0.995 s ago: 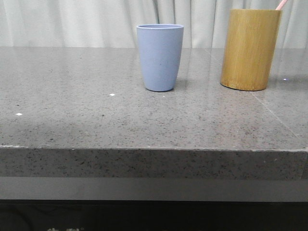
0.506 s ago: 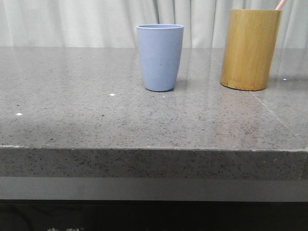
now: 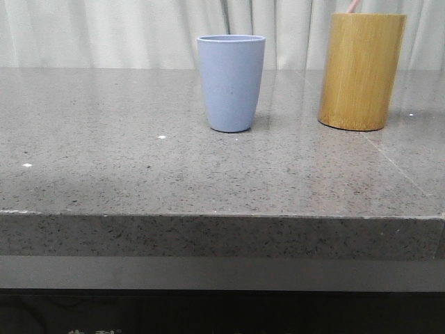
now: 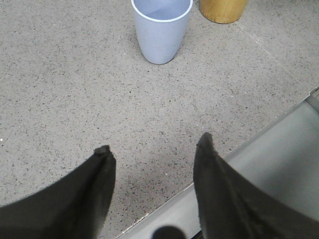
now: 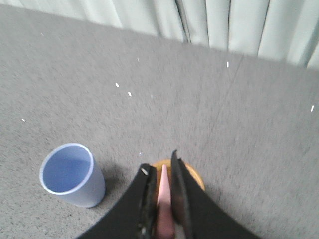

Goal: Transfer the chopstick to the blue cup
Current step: 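Reach the right gripper into the bamboo cup and grasp the pink chopstick, then lift the pink chopstick and lower it into the blue cup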

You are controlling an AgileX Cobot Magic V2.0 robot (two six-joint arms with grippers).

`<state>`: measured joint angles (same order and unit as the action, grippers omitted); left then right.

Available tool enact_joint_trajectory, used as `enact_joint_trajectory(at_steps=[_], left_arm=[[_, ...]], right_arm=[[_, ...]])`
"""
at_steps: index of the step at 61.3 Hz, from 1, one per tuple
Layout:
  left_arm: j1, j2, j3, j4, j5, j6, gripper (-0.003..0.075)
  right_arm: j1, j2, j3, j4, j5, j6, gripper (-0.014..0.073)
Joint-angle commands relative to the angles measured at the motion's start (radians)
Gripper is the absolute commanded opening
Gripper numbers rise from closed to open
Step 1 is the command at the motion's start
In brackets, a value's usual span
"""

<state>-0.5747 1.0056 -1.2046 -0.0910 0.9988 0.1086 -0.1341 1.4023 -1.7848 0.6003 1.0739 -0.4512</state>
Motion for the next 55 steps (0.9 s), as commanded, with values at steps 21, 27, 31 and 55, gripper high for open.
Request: enact_joint_trajectory(at_steps=[21,27,31,55], left_arm=[[-0.007,-0.011,-0.026,-0.008,-0.068,-0.012,0.0368],[-0.007,-0.011,-0.026,-0.008,-0.068,-0.012,0.0368],[-0.007,-0.011,-0.026,-0.008,-0.068,-0.012,0.0368],[-0.007,-0.011,-0.026,-0.008,-0.068,-0.012,0.0368]], right_arm=[[0.065,-0.069,-0.128,0.121,0.005,-0.074,-0.0081],[0.151,-0.06,-0.1,0.117,-0.007,-0.118,-0.0081],[0.209,-0.046,-0.083,0.099,-0.023,-0.13,-0.0081],[0.462,0.095,-0.053,-0.12,-0.131,-0.132,-0.0081]])
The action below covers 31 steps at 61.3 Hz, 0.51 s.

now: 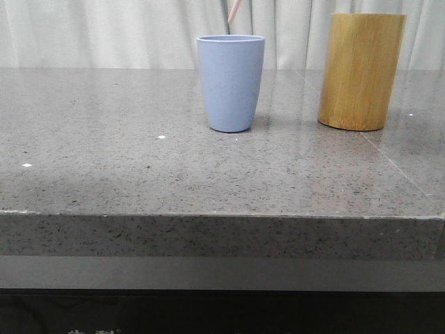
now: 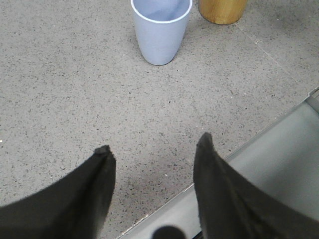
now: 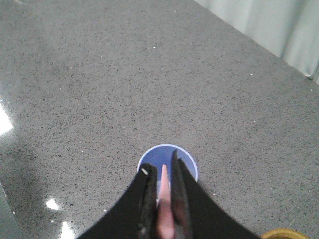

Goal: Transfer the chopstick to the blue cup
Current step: 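Lift the pink chopstick and lower it into the blue cup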

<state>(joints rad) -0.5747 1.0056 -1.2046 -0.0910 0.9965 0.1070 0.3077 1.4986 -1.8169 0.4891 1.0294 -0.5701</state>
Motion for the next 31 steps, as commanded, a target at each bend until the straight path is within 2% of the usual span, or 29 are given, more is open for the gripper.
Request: enact_joint_trajectory(at_steps=[1,18,22,31], left_arm=[[-0.007,-0.011,-0.026,-0.008,-0.065,-0.01,0.0368],[-0.007,-0.011,-0.026,-0.008,-0.065,-0.01,0.0368],[-0.007,-0.011,-0.026,-0.008,-0.065,-0.01,0.0368],[-0.007,-0.011,-0.026,-0.008,-0.065,-0.01,0.0368]], right_arm=[[0.021,0.004,-0.021,-0.011,-0.088,-0.013,-0.0081],[0.024,0.101,-0.021,-0.013,-0.098,-0.013,-0.0065],[0.024,0.118,-0.021,-0.005,-0.095,-0.01,-0.002],[0.024,0.134,-0.021,0.015,-0.084,-0.007,0.0192]])
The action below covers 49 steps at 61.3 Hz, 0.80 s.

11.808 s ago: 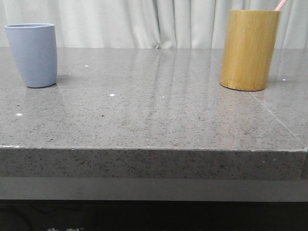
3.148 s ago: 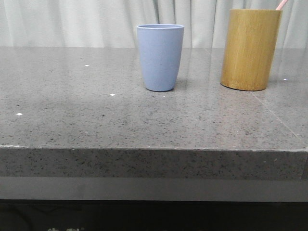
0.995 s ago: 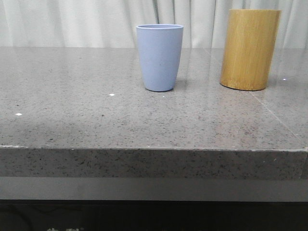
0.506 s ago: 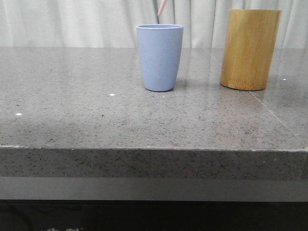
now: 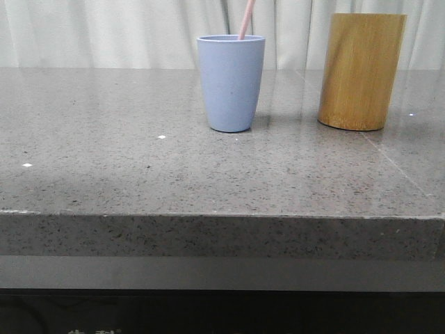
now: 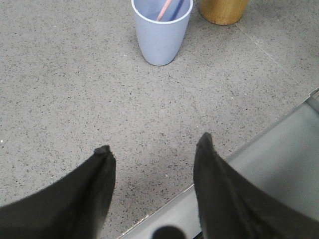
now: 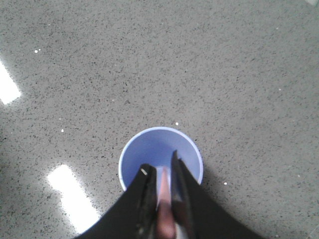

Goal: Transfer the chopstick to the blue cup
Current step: 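Lift the pink chopstick and lower it into the blue cup, then open the right gripper and withdraw it upward from the blue cup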

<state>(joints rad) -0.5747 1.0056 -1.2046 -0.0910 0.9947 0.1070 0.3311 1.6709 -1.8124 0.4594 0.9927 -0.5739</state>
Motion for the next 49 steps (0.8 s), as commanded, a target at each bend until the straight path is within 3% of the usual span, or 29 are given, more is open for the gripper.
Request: enact_joint_trajectory(at_steps=[1,3,8,22,37,49], left_arm=[[-0.007,-0.011,-0.026,-0.008,-0.063,-0.01,0.0368],[-0.007,-0.011,-0.026,-0.008,-0.063,-0.01,0.0368],[-0.007,-0.011,-0.026,-0.008,-0.063,-0.01,0.0368],[-0.007,-0.011,-0.026,-0.008,-0.063,-0.01,0.0368],[-0.007,-0.011,-0.026,-0.008,-0.063,-0.01,0.0368],[-0.007,-0.011,-0.026,-0.008,-0.063,-0.01,0.0368]], right_arm=[[0.0,-0.039,-0.025,0.045,-0.047,-0.003,0.0227],[0.0,-0.041,-0.027,0.045,-0.047,-0.001,0.0294],[0.0,-0.05,-0.034,0.033,-0.04,0.001,0.0347],[-0.001,-0.137,-0.038,-0.087,-0.028,0.081,0.0345],[-0.001,-0.305,-0.034,-0.311,0.111,0.33,0.0338],[-0.001,-0.484,0.145,-0.394,0.133,0.478,0.0338]])
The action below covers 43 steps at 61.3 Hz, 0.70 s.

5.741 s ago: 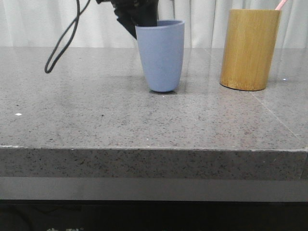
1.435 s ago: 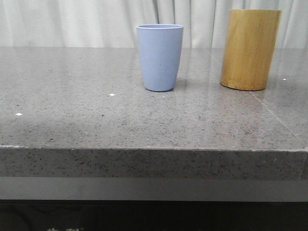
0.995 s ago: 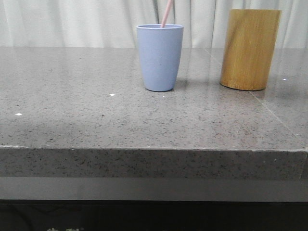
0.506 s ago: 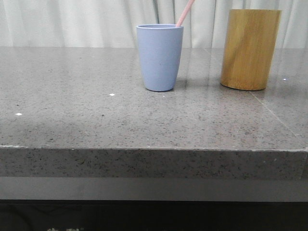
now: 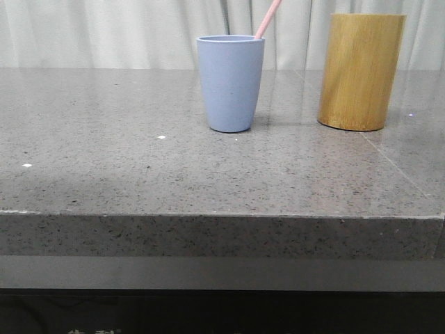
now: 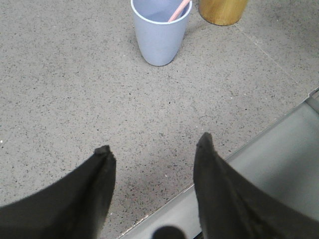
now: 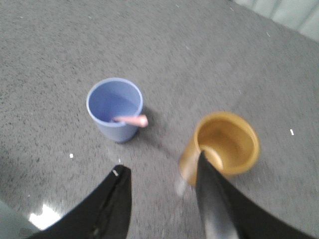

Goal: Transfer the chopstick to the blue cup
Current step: 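Open the right gripper and withdraw it upward from the blue cup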

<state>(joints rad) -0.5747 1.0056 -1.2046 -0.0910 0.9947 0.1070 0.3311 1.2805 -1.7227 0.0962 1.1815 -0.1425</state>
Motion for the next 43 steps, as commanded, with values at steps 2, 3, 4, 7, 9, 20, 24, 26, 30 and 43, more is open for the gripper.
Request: enact_joint_trajectory(at_steps=[2,3,4,7,9,20,24,26,30,43], left_arm=[[-0.007,-0.011,-0.026,-0.008,-0.063,-0.01,0.0368],[-0.007,-0.011,-0.026,-0.008,-0.063,-0.01,0.0368],[-0.007,-0.011,-0.026,-0.008,-0.063,-0.01,0.0368],[-0.007,-0.011,-0.026,-0.008,-0.063,-0.01,0.0368],[-0.007,-0.011,-0.026,-0.008,-0.063,-0.01,0.0368],[-0.007,-0.011,-0.026,-0.008,-0.063,-0.01,0.0368],[-0.007,-0.011,-0.026,-0.008,-0.063,-0.01,0.0368],[-0.007,-0.011,-0.026,-0.008,-0.063,-0.01,0.0368],[-0.007,-0.011,-0.026,-0.008,-0.063,-0.01,0.0368],[-0.007,-0.011,-0.026,-0.008,-0.063,-0.01,0.0368]], right_arm=[[-0.001,-0.129,0.102,-0.032,-0.071,0.047,0.0338],[-0.001,-0.143,0.121,-0.032,-0.077,0.047,0.0338],[-0.001,-0.158,0.139,-0.032,-0.084,0.048,0.0338],[-0.001,-0.207,0.193,-0.032,-0.11,0.048,0.0338],[-0.001,-0.233,0.234,-0.032,-0.122,0.048,0.0338],[-0.001,-0.363,0.393,-0.032,-0.152,0.053,0.0338],[-0.001,-0.407,0.435,-0.032,-0.152,0.061,0.0338],[-0.001,-0.428,0.452,-0.032,-0.152,0.064,0.0338],[-0.001,-0.464,0.485,-0.032,-0.152,0.075,0.0338],[-0.001,-0.564,0.574,-0.032,-0.162,0.088,0.0338]])
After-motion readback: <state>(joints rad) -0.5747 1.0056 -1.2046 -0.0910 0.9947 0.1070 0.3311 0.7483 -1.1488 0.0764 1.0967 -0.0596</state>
